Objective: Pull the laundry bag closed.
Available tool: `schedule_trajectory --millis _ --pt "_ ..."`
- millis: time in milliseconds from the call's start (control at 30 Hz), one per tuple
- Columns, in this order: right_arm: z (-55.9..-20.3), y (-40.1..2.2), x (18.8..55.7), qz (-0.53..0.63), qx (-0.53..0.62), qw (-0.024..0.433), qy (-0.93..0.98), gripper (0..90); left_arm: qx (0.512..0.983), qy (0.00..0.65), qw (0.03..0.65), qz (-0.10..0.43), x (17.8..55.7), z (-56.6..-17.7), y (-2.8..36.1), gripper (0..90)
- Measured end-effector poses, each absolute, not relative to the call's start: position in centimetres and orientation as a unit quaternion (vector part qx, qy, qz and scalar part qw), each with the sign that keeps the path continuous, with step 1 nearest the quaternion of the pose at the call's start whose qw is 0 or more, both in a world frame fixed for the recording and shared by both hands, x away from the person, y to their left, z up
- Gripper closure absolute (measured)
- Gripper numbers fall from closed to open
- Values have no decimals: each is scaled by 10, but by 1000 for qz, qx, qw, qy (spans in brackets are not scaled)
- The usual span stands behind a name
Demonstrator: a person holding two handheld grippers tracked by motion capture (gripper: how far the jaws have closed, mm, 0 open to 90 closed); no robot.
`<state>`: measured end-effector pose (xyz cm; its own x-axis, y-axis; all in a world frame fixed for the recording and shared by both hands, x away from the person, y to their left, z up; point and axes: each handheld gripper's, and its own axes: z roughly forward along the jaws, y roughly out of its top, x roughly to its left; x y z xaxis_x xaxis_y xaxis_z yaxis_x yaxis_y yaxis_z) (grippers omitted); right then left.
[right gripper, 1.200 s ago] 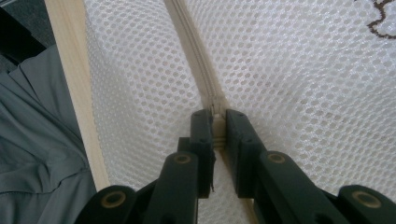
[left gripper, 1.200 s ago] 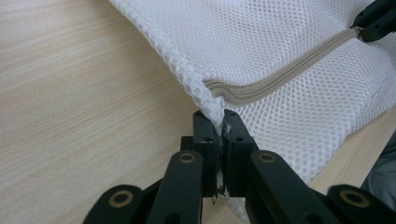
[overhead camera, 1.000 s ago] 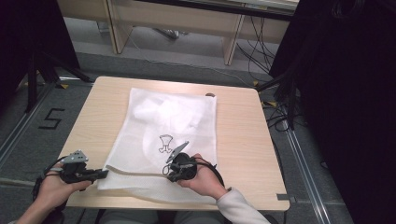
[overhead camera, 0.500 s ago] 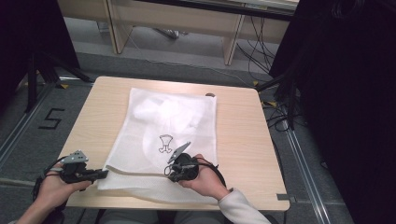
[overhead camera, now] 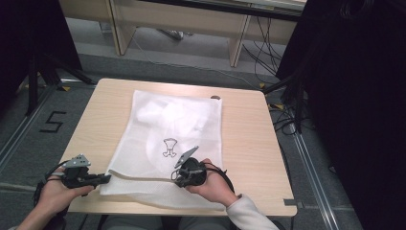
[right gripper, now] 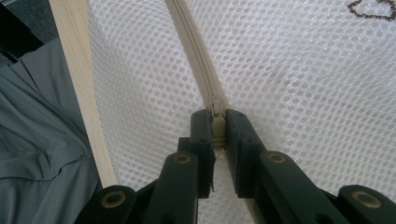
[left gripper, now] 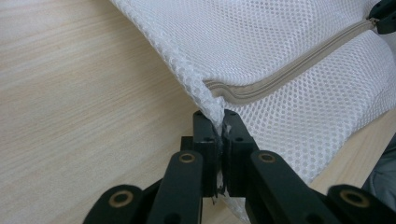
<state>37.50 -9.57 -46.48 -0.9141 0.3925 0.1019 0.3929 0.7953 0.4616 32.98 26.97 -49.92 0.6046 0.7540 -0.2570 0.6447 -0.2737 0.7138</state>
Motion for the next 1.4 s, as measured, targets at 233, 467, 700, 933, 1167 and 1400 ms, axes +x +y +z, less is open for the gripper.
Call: schedule_trajectory --millis 233,467,700,933,1167,1400 --pt "-465 -99 375 -246 -209 0 -947 824 793 442 413 69 330 -500 269 855" --pt "-464 -102 374 -247 -209 -1 -946 824 792 443 415 66 330 -499 269 855" --pt "-463 -106 373 -248 -211 -1 -945 824 793 442 414 66 330 -499 270 855" --pt "-462 -110 372 -249 -213 -1 -945 824 794 442 412 66 330 -499 270 855" --pt "-461 -113 372 -249 -216 -2 -944 824 794 443 412 66 330 -499 270 855" --pt "-461 -116 371 -251 -218 0 -943 824 794 442 412 64 330 -499 270 855"
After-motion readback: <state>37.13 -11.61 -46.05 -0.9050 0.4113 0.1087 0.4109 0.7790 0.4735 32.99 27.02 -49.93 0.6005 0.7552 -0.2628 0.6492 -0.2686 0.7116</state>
